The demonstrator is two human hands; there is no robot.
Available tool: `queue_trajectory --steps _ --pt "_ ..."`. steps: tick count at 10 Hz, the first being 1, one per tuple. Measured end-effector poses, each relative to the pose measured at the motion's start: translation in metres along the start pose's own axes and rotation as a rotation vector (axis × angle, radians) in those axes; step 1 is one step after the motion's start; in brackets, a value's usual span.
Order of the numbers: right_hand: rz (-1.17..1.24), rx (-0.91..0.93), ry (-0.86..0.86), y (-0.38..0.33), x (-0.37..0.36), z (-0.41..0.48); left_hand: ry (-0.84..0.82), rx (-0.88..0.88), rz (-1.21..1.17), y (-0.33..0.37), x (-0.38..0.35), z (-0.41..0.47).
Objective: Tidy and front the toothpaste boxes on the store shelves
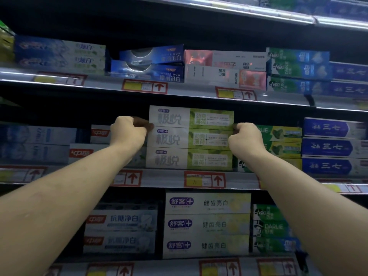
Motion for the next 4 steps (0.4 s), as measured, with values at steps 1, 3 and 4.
queue_trajectory --steps 1,3,4 --pt "0.004 0.002 0.018 -0.001 0.001 -0.002 -0.014 -0.034 0.085 0.002 0.001 -0.004" --pt "-0.131 0.119 0.018 -0.005 0.004 -0.019 -0.187 -0.256 0.378 0.013 0.010 -0.032" --pt "-0.271 0.208 -0.036 -0.007 0.008 -0.037 -0.280 -0.426 0.598 0.021 0.018 -0.057"
Point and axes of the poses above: each hand's wrist, its own z-axis towards the middle knuckle, its own x-axis out of the back of the hand, y = z × x, the point moved 2 cm from there along z, towards the middle knuckle, and after that the axes turned 7 degrees about -z, right-handed, at the moved point
